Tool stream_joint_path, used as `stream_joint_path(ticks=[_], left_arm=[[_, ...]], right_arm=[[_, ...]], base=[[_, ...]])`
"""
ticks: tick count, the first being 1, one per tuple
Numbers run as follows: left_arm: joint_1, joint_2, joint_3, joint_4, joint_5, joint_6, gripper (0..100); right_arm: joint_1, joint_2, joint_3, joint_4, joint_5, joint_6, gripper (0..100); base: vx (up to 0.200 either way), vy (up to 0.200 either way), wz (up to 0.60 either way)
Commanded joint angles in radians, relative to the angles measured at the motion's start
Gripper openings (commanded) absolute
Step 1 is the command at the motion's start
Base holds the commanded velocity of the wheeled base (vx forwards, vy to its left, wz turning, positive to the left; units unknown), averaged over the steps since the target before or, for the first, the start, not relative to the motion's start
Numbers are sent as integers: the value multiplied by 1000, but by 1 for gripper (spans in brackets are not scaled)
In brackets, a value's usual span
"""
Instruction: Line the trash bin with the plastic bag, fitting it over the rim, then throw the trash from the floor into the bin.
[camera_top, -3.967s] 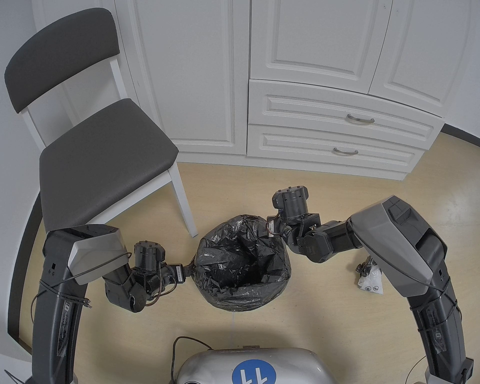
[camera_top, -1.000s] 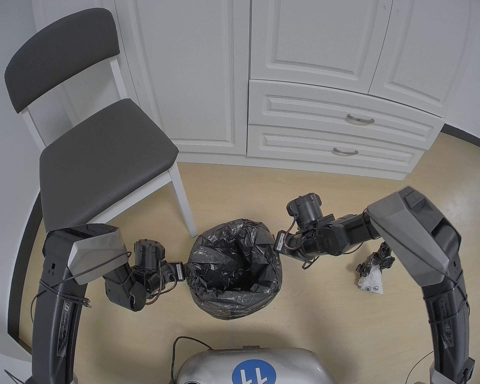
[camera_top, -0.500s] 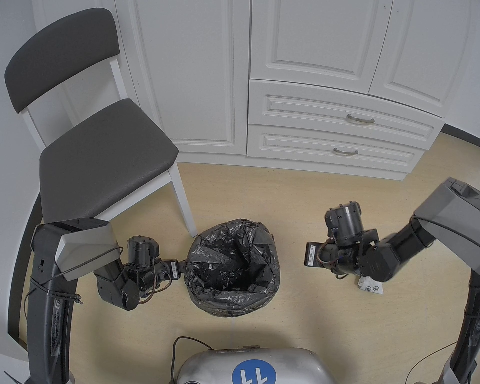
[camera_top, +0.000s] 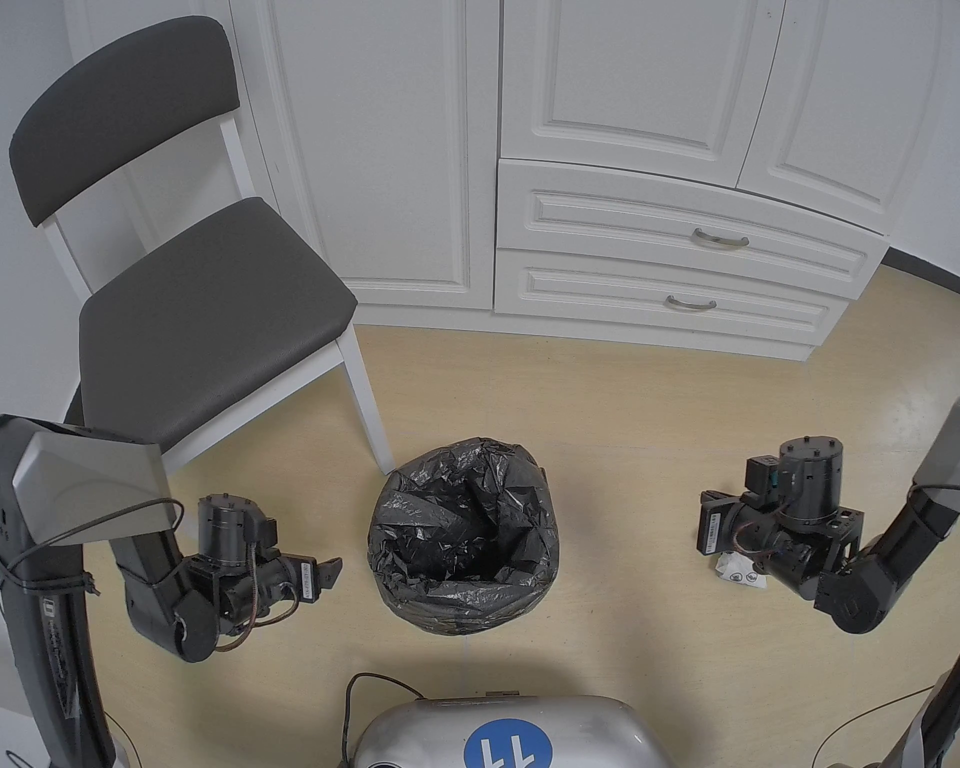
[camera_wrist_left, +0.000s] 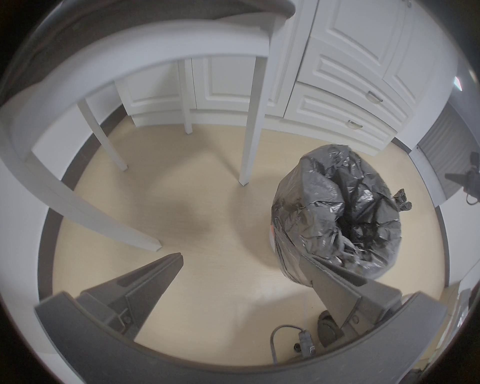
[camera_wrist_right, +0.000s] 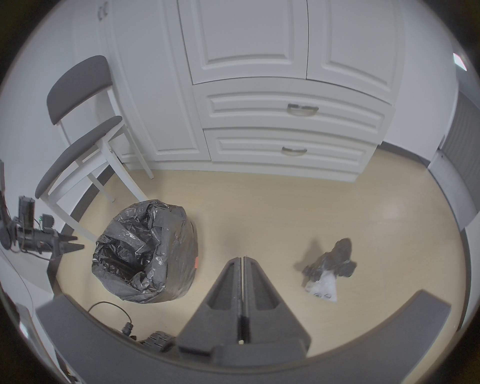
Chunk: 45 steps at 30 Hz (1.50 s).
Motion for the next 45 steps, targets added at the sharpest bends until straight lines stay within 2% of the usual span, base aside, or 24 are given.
stream_joint_path(ticks=[1,3,4,8,10,11,14,16,21,27,29,30,31,34,35,36,38,40,41,42,43,45], left_arm=[[17,-210,208,-84,8,60,100],[22,-263,266,-130,5,71,100],[22,-286,295,-148,2,75,100],[17,-365,389,-202,-3,80,100],[16,-367,392,-203,-3,80,100],[7,-419,446,-219,-4,80,100],[-4,-491,503,-220,-6,80,100],[-9,-548,503,-199,-6,68,100],[-10,-678,503,-163,-4,68,100],[4,-795,503,-76,4,74,100],[10,-850,503,-10,7,75,100],[10,-850,503,-10,7,75,100],[10,-899,501,41,8,75,100],[7,-979,487,120,7,75,100],[7,-979,487,120,7,75,100],[7,-1034,458,192,5,75,100],[4,-1096,411,292,4,75,100],[2,-1131,377,360,2,75,100],[-1,-1181,320,467,-1,75,100],[-1,-1181,320,467,-1,75,100],[-4,-1246,236,634,-6,72,100],[-6,-1296,150,797,-9,66,100]], right_arm=[[-48,-151,98,-36,-6,-89,0],[-56,-191,122,-28,-6,-132,0],[-65,-209,131,-26,-7,-155,100],[-74,-274,148,-39,-11,-193,100],[-74,-275,148,-39,-11,-193,100],[-81,-358,180,-39,-26,-244,100],[-107,-467,251,-36,-12,-368,100],[-116,-514,277,-39,-1,-410,100],[-114,-656,279,26,8,-422,100],[-117,-766,180,254,-11,-417,100],[-131,-768,68,438,-57,-347,100],[-131,-768,68,438,-57,-347,100],[-117,-772,-11,570,-67,-221,100],[-96,-784,-113,748,-64,-110,100],[-96,-784,-113,748,-64,-110,100],[-90,-801,-163,854,-55,-69,100],[-76,-811,-198,929,-41,-37,100],[-71,-815,-212,957,-31,-25,100],[-71,-811,-226,989,-24,-18,100],[-71,-811,-226,989,-24,-18,100],[-84,-784,-237,1015,-24,-14,100],[-90,-743,-249,1020,-24,12,100]], base=[[0,0,0],[0,0,0],[0,0,0],[0,0,0],[0,0,0],[0,0,0],[0,0,0],[0,0,0],[0,0,0],[0,0,0],[0,0,0],[0,0,0],[0,0,0],[0,0,0],[0,0,0],[0,0,0],[0,0,0],[0,0,0],[0,0,0],[0,0,0],[0,0,0],[0,0,0]])
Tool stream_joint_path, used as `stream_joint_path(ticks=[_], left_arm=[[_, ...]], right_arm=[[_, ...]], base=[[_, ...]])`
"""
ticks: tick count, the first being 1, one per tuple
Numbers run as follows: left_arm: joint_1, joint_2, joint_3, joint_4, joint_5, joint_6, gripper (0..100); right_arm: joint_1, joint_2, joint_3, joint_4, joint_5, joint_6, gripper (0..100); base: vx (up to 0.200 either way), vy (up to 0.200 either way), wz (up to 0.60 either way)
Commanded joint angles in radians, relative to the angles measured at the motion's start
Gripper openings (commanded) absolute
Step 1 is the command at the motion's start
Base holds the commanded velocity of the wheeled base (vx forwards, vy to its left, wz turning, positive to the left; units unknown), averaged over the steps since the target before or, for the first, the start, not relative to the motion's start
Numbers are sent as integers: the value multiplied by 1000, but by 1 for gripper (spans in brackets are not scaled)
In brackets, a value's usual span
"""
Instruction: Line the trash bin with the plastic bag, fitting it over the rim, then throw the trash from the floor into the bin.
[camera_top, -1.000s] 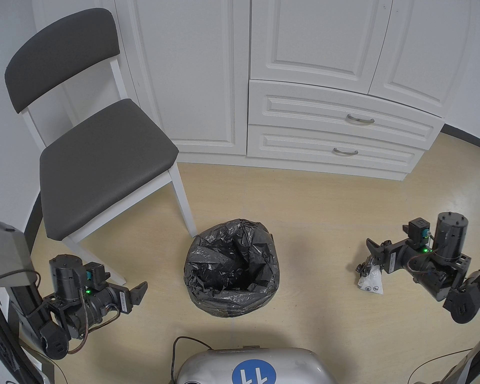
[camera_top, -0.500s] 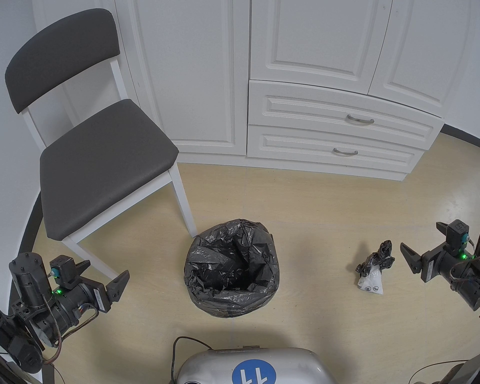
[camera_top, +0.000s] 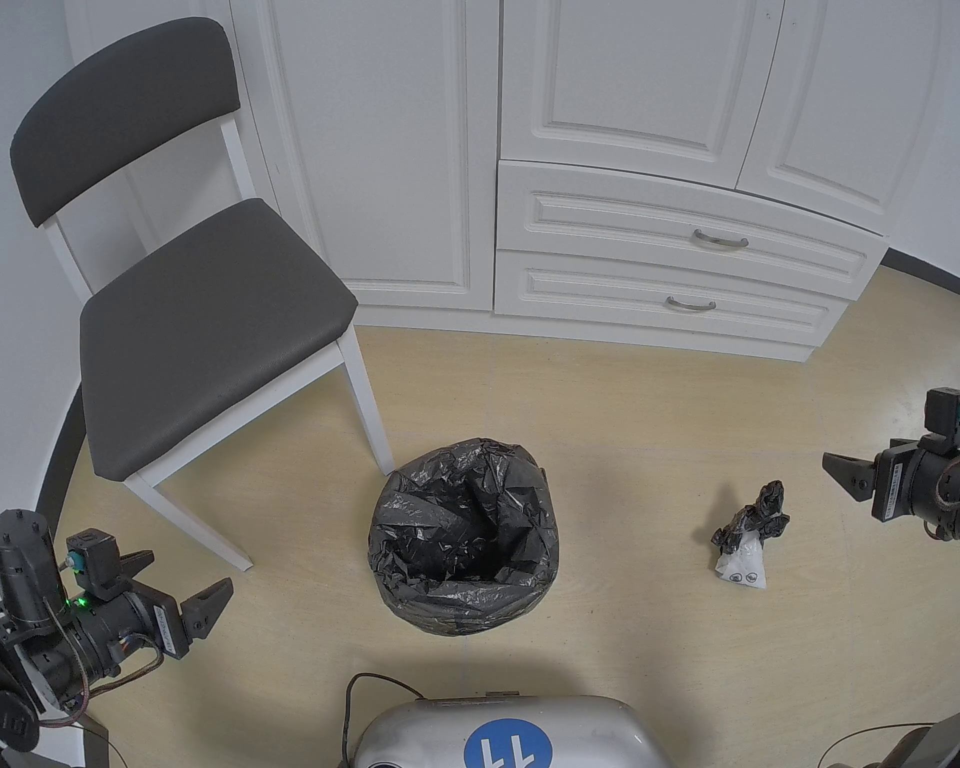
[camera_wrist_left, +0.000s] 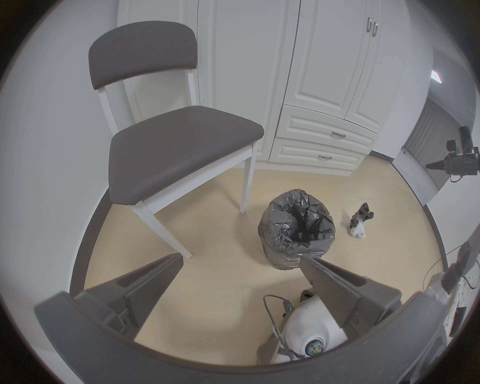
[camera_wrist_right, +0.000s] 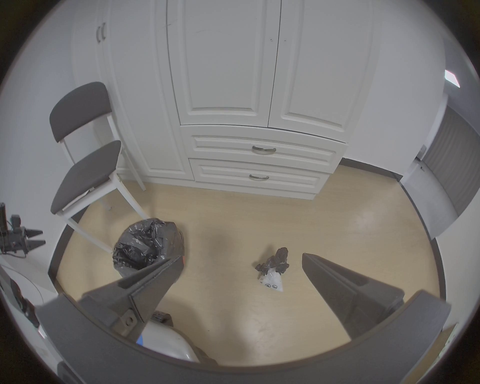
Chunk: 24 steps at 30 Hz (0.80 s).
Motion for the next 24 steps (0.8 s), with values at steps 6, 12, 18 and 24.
stream_joint_path(ticks=[6,12,18,24], left_arm=[[-3,-297,-429,580,-43,-43,100],[-6,-300,-440,575,-44,-54,100],[-6,-325,-427,577,-36,-54,100],[-1,-352,-404,575,-30,-48,100]], right_arm=[[-5,156,-196,151,10,106,100],[3,249,-513,422,7,70,100],[-6,263,-570,531,17,49,100],[-149,493,-434,356,108,95,100]], base=[[0,0,0],[0,0,0],[0,0,0],[0,0,0]])
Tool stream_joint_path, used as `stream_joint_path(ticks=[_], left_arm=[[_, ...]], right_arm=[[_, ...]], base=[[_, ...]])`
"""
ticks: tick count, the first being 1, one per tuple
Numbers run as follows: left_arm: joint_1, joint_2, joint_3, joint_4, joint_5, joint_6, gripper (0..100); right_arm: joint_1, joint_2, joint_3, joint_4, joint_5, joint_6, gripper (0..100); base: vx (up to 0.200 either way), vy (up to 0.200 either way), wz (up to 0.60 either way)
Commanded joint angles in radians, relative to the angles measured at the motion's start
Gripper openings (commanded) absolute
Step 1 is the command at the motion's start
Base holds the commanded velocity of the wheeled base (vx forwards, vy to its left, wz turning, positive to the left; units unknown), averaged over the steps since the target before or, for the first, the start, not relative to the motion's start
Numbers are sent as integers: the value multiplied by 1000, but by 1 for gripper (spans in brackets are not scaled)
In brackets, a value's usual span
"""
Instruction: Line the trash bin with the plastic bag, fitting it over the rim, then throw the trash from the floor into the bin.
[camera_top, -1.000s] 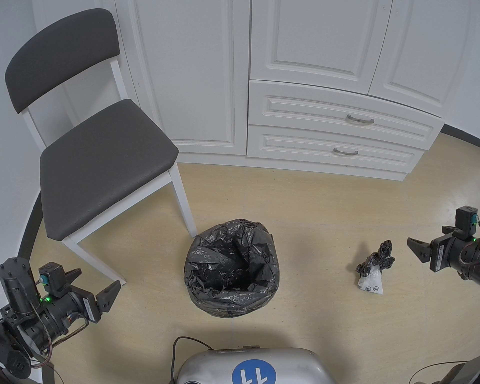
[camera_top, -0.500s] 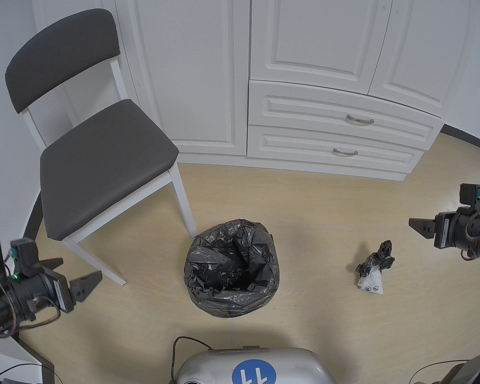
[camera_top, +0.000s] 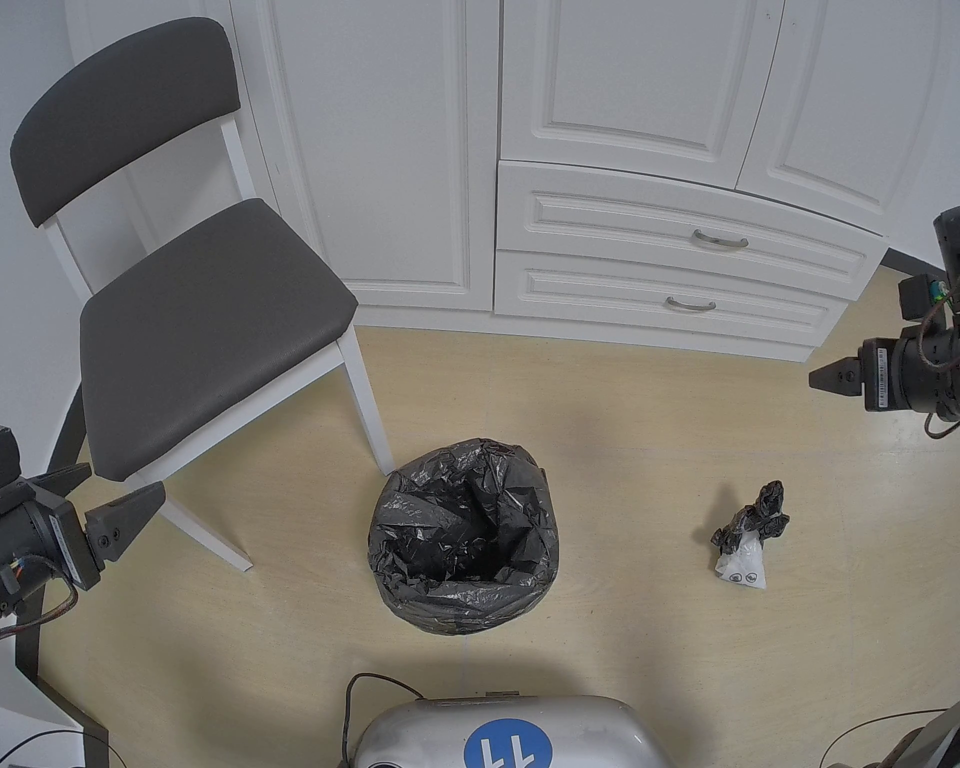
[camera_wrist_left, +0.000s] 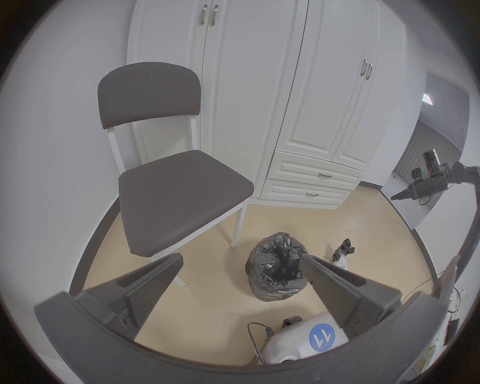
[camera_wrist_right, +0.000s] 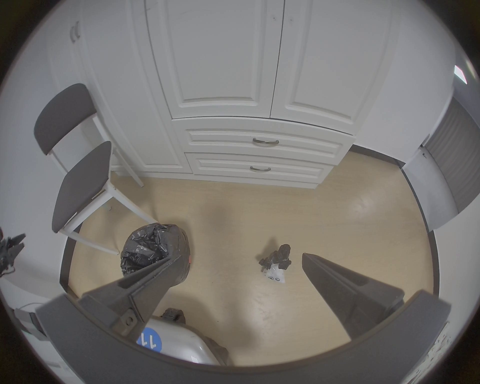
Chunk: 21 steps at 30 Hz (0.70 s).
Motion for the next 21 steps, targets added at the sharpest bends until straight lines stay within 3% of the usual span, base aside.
stream_joint_path(ticks=[1,6,15,21], left_arm=[[6,-53,21,5,6,1,100],[7,-55,21,2,4,1,100],[7,-55,24,-17,4,2,100],[7,-55,24,-17,3,2,100]], right_arm=[[-158,319,134,-204,85,28,100],[-236,570,101,-353,90,23,100],[-325,918,-78,-361,95,29,100],[-409,1013,-153,-362,96,28,100]], base=[[0,0,0],[0,0,0],[0,0,0],[0,0,0]])
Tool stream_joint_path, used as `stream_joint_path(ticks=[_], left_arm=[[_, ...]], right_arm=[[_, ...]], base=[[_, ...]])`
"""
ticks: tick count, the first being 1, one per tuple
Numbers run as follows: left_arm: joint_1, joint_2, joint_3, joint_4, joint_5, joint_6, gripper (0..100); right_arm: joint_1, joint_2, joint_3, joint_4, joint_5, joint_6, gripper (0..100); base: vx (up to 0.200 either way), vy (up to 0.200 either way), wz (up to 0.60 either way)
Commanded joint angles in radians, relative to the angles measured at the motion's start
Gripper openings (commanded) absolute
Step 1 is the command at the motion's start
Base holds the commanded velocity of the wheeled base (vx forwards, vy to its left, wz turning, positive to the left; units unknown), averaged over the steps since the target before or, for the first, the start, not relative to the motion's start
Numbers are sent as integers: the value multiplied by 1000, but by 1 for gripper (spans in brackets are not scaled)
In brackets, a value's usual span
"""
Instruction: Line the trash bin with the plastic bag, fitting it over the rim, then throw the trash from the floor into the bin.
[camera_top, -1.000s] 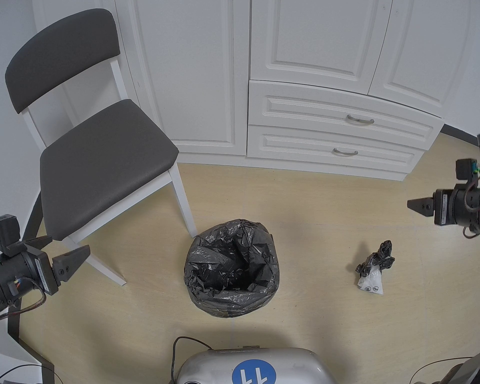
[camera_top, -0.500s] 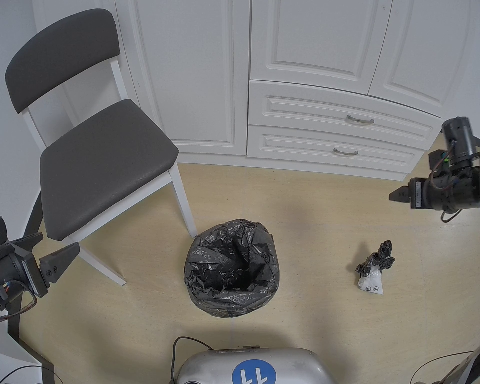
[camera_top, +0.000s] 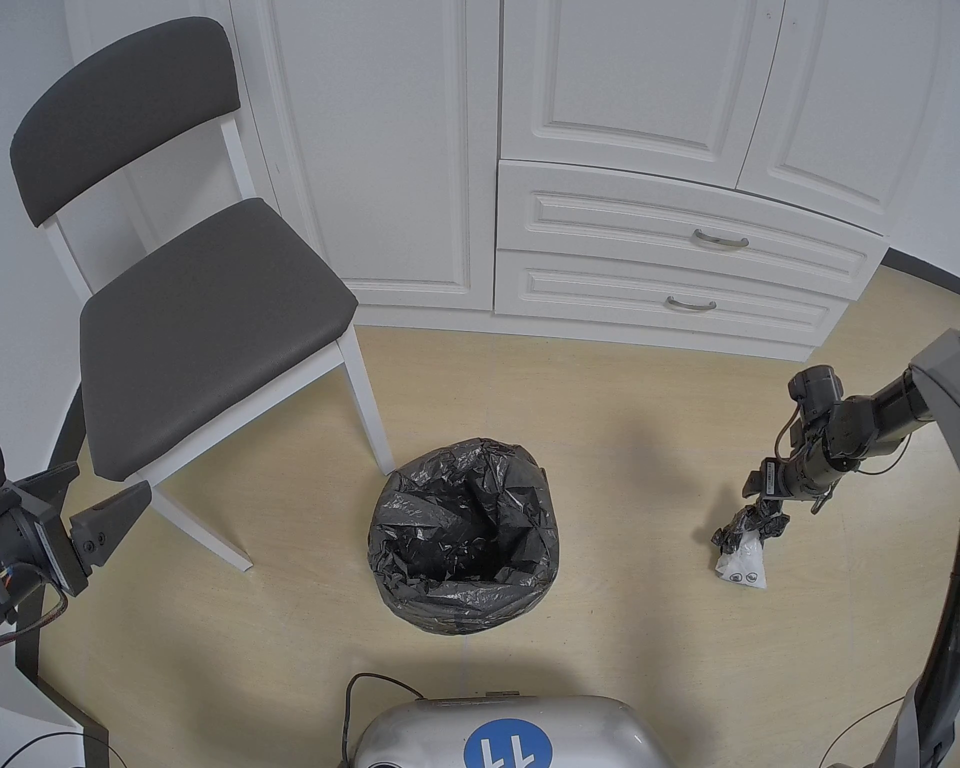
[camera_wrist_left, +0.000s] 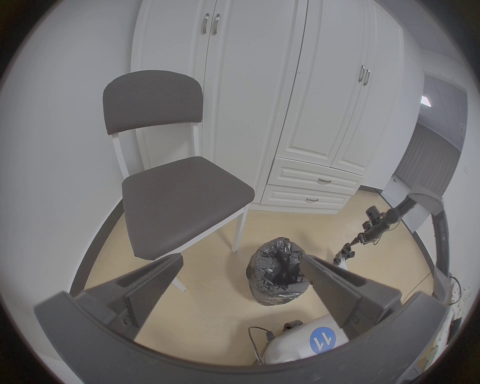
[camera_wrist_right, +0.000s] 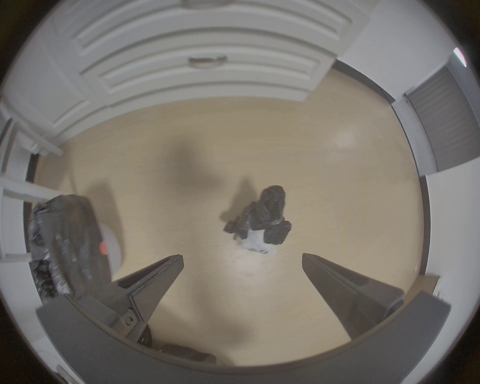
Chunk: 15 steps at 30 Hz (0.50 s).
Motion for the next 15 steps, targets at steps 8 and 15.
stream_joint_path(ticks=[8,15], left_arm=[[0,5,13,-6,-2,1,100],[0,5,13,-6,-2,1,100]], right_arm=[[-162,304,-208,-46,65,16,100],[-162,384,-251,-190,248,134,100]], base=[[0,0,0],[0,0,0]])
